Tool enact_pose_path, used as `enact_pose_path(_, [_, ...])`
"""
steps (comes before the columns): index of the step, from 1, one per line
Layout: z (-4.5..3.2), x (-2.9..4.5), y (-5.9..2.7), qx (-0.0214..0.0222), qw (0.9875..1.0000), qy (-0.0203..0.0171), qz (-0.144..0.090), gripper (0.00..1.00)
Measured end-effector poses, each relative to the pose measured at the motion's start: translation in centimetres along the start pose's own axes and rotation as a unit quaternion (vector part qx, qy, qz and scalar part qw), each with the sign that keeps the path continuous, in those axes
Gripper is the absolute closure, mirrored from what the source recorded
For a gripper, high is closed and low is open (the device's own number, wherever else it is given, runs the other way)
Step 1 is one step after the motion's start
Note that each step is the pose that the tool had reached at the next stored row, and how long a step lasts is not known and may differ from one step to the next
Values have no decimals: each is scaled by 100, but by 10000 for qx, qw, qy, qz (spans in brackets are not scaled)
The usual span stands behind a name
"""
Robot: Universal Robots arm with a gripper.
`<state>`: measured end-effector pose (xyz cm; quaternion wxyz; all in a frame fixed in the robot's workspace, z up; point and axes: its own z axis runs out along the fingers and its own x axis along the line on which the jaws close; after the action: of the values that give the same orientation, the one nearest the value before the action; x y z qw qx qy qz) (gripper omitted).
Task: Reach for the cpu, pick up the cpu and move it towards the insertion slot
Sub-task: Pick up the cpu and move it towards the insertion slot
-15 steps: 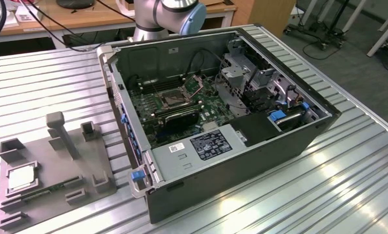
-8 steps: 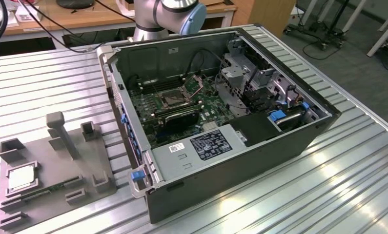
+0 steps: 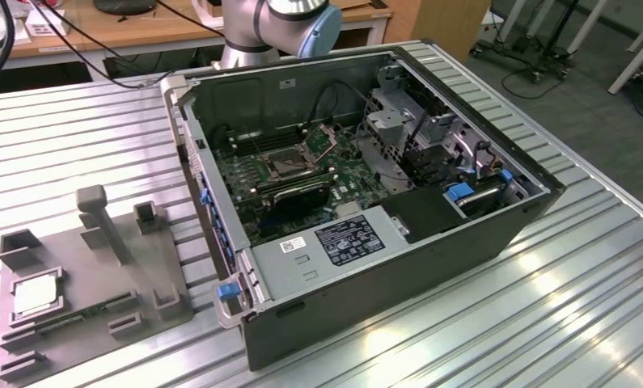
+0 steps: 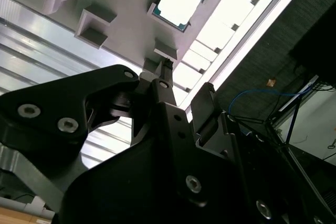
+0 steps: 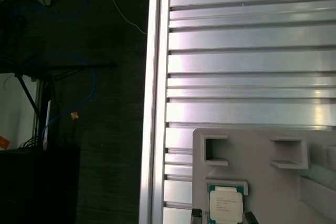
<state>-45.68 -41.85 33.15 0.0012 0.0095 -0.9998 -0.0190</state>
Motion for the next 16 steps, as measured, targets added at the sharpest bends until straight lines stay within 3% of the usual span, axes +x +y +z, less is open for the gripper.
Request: enact_pose_path(16, [59,0,-6,0,10000,-1,0,58])
